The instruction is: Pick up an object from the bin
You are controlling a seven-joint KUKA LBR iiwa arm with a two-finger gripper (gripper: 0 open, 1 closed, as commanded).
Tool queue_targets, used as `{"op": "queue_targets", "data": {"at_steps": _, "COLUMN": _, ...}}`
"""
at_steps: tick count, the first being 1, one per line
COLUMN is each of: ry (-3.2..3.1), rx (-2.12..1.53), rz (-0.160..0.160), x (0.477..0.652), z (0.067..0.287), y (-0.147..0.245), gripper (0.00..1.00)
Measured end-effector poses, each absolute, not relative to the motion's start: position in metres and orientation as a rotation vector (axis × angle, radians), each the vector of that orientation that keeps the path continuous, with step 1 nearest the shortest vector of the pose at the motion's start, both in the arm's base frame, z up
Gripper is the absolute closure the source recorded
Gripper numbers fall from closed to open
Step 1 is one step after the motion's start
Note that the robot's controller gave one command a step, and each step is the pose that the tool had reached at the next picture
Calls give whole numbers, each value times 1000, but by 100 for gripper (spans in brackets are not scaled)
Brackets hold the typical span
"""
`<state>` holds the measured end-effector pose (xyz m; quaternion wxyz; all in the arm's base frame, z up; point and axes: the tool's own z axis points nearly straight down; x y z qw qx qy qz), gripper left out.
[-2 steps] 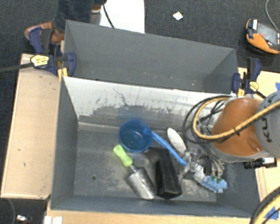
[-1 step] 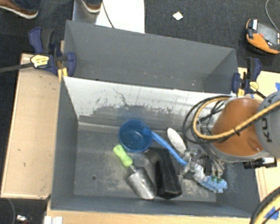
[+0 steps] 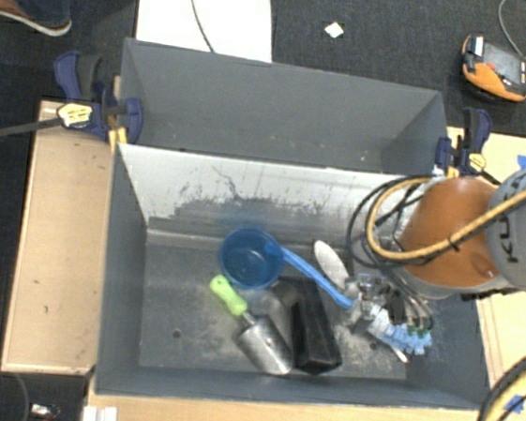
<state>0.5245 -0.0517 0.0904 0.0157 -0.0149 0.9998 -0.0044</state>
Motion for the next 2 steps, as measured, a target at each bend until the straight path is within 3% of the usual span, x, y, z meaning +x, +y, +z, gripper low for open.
{"op": "queue_targets", "data": {"at_steps": 1, "ry": 3109, "rx": 161, "rz": -9, "x": 520, "z": 94, "y": -50, "gripper": 100}}
{"op": "queue_targets", "data": {"at_steps": 2, "ry": 3114, "rx": -17, "rz": -12, "x": 515, "z": 182, "y": -48, "gripper": 100}}
